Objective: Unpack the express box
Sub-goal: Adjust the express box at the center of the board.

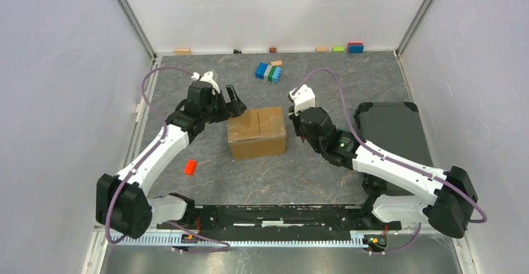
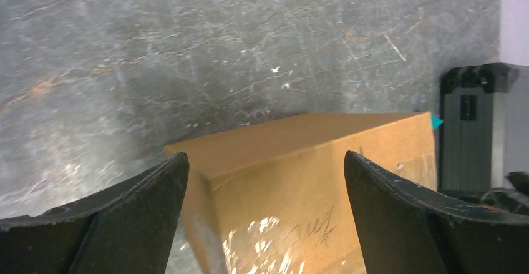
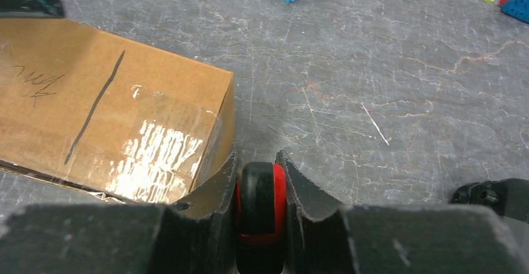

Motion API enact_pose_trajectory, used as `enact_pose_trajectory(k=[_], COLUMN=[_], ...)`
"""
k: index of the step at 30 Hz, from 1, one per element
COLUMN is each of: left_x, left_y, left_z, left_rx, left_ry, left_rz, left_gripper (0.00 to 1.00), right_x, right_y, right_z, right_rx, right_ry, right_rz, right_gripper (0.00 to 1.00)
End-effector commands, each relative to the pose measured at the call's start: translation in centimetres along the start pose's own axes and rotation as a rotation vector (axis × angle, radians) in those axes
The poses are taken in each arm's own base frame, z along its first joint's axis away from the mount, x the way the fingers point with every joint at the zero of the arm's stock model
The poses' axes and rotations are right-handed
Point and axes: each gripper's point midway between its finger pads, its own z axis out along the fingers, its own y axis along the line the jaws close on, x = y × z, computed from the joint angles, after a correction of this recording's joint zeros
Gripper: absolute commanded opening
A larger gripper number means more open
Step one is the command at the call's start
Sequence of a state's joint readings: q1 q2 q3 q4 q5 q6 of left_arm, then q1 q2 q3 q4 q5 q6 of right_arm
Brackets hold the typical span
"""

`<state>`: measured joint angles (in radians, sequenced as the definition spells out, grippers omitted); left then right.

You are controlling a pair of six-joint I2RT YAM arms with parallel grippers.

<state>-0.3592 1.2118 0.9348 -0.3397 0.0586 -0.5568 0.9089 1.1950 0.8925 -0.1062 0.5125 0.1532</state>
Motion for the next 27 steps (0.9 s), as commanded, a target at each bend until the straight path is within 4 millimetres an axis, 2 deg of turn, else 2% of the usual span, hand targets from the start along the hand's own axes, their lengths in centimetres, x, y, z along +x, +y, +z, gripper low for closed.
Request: enact_pose_trajectory(k=[1, 11, 17, 19, 24, 27], left_x=[-1.9, -0.3, 0.5, 1.1, 2.9, 2.8], left_y=[-3.7, -7.3, -8.5, -9.0, -10.1, -10.5], left_z=[1.4, 3.8, 4.3, 4.4, 4.2, 3.8], left_rx=[0.172, 0.331, 0.355, 0.366, 0.395, 0.405], left_ry=[-0.034, 0.119, 0.175, 0.199, 0.250, 0.249], left_rz=[-0.047, -0.001, 0.035, 0.040, 0.050, 0.054], left_gripper=[1.00, 0.97, 0.97, 0.97, 0.97, 0.97], right_x=[-1.7, -1.3, -1.4, -1.2, -1.2, -2.0], right_y=[1.2, 6.2, 9.1, 9.4, 8.6, 8.0], right_z=[0.2, -1.7, -4.4, -5.1, -6.8, -7.8], right_rx=[-0.021, -0.201, -0.323, -0.345, -0.368, -0.373], right_ry=[-0.073, -0.062, -0.042, -0.030, -0.010, -0.010], right_rz=[0.027, 0.039, 0.038, 0.040, 0.038, 0.025], right_gripper=[0.00, 0.00, 0.00, 0.00, 0.00, 0.00])
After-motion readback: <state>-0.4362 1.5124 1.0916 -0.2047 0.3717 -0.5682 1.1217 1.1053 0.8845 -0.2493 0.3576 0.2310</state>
